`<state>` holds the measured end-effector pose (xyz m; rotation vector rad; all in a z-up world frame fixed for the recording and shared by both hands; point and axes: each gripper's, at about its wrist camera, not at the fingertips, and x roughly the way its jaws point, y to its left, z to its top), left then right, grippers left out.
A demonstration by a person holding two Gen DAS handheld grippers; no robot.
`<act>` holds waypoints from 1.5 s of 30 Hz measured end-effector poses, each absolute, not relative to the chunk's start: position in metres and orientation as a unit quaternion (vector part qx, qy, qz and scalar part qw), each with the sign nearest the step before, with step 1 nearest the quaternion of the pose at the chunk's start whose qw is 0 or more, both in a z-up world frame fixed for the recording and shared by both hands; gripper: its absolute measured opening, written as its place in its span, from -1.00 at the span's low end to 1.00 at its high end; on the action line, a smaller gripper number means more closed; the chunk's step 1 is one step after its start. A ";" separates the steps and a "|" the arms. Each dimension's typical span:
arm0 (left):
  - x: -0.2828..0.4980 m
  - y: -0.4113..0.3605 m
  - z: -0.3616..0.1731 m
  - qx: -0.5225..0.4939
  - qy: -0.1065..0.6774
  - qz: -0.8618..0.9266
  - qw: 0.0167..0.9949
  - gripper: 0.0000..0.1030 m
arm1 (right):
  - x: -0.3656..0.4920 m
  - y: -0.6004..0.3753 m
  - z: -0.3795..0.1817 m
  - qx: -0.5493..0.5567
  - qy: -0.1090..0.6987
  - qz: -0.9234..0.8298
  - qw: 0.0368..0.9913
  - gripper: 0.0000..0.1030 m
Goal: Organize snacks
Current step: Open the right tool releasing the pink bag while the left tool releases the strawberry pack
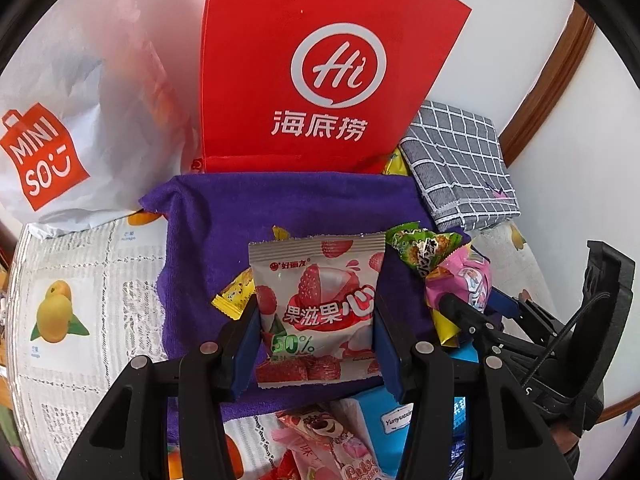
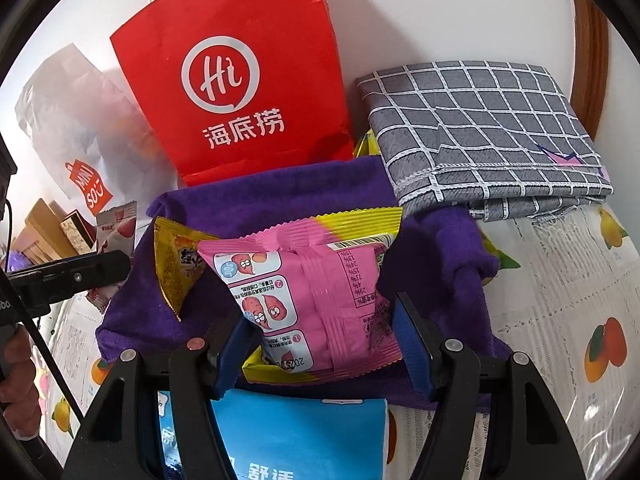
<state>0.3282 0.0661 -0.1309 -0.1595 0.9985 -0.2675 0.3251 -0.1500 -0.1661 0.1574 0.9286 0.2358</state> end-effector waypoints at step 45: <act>0.324 0.064 -0.122 -0.032 0.480 -0.082 0.873 0.45 | 0.303 -0.149 -0.137 0.070 0.380 0.128 0.913 0.51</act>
